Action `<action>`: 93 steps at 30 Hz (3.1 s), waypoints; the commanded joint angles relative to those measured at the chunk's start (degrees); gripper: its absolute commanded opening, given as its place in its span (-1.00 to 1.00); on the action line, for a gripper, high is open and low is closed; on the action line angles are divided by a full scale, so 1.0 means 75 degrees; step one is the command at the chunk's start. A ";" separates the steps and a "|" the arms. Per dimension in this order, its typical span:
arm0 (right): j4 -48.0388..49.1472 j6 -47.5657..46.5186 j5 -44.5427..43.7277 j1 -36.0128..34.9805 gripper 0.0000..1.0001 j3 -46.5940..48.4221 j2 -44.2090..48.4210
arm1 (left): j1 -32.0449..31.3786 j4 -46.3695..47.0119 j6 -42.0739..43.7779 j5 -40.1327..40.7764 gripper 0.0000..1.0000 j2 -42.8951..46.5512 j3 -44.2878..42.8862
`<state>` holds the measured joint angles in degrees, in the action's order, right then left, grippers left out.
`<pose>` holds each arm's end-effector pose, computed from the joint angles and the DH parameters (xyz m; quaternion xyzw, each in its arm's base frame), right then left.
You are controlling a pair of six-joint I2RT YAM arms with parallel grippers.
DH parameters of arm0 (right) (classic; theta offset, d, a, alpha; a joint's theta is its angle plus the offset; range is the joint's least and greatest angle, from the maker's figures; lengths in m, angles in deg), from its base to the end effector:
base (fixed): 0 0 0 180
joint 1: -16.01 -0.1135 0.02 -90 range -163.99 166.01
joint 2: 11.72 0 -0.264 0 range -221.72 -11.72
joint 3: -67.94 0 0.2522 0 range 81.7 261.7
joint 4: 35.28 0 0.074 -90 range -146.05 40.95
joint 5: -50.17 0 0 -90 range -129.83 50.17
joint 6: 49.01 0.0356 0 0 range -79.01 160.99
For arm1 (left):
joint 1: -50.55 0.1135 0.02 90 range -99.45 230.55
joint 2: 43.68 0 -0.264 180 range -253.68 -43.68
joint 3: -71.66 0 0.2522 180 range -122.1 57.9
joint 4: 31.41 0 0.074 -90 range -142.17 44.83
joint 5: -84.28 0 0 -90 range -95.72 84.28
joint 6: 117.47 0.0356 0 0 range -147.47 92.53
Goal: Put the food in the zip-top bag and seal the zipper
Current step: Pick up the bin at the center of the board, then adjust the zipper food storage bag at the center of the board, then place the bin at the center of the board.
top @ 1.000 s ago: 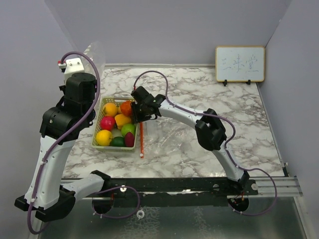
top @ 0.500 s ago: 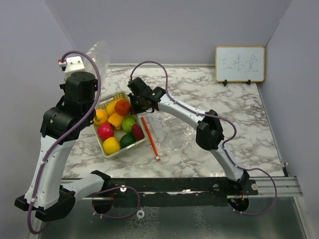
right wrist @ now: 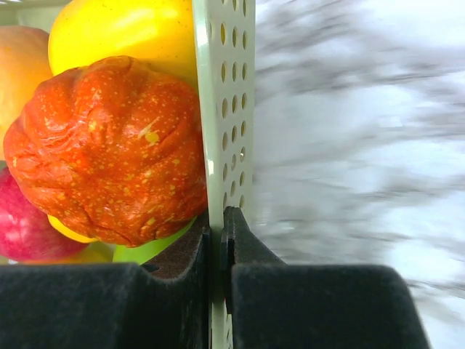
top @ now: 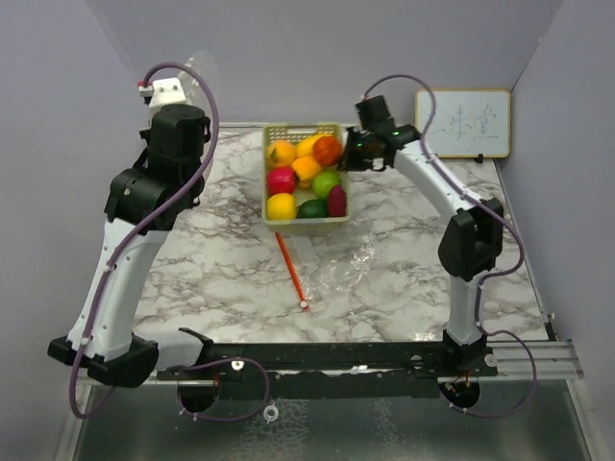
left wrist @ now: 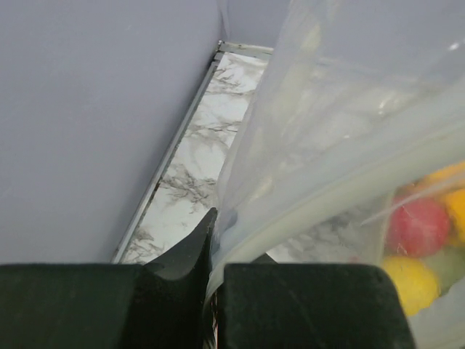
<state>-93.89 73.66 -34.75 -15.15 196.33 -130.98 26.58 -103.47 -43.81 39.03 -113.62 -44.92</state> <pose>0.3998 0.2455 0.3006 -0.0030 0.9373 0.2182 0.2717 0.1859 -0.0552 0.5022 -0.1509 0.7935 0.1319 0.5746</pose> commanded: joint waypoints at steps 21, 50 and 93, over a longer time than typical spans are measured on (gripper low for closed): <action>0.1649 -0.2577 -0.1115 0.4699 -0.96 -0.5587 0.5145 | -0.0093 0.1854 -0.0798 -0.5839 -1.00 -0.2957 -0.0489; 0.3374 -0.0130 0.0099 0.1477 -0.96 -0.6600 0.4153 | -0.0122 0.1648 -0.0603 -0.5244 -1.00 -0.2197 0.0039; 0.2924 -0.0672 -0.1094 0.5141 -0.96 -0.8537 0.5925 | -0.0121 0.1712 -0.0318 -0.4790 -1.00 -0.1933 0.0304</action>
<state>-77.60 66.77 -50.02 26.68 133.66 -87.70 25.77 -90.86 -47.02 1.68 -128.02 -42.56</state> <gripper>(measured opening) 0.055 0.011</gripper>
